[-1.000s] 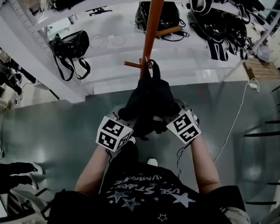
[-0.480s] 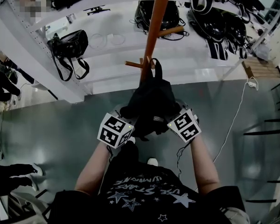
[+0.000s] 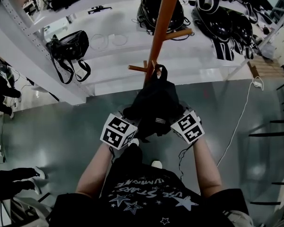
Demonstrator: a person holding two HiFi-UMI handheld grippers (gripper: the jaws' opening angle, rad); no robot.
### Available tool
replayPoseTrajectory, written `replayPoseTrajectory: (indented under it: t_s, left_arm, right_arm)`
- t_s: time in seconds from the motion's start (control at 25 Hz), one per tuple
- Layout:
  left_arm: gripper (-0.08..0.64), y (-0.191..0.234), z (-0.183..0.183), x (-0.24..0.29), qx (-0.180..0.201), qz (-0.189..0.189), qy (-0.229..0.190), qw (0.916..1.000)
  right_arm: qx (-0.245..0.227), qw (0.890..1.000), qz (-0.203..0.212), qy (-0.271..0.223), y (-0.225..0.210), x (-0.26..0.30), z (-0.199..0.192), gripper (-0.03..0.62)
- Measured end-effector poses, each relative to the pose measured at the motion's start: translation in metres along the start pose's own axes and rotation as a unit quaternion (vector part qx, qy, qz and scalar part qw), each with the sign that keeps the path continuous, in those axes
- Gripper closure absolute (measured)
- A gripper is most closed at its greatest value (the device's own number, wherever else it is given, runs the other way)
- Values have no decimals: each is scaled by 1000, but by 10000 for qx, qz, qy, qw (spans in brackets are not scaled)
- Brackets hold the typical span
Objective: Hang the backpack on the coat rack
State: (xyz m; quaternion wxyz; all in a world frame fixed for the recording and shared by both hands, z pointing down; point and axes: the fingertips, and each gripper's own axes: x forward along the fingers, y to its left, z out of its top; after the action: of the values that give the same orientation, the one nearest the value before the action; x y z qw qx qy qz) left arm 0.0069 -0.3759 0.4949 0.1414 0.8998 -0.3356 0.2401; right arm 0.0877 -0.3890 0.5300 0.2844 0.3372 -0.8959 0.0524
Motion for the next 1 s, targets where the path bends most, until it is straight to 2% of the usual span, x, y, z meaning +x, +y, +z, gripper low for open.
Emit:
replayPoseTrajectory:
  t_s: [0.48, 1.0]
  left_arm:
    - [491, 23, -7, 19, -91, -82, 169, 9998]
    - [491, 63, -29, 43, -299, -230, 376, 9986]
  right_arm:
    - [39, 9999, 54, 130, -18, 28, -11, 486]
    - [339, 9988, 124, 319, -25, 75, -21, 486]
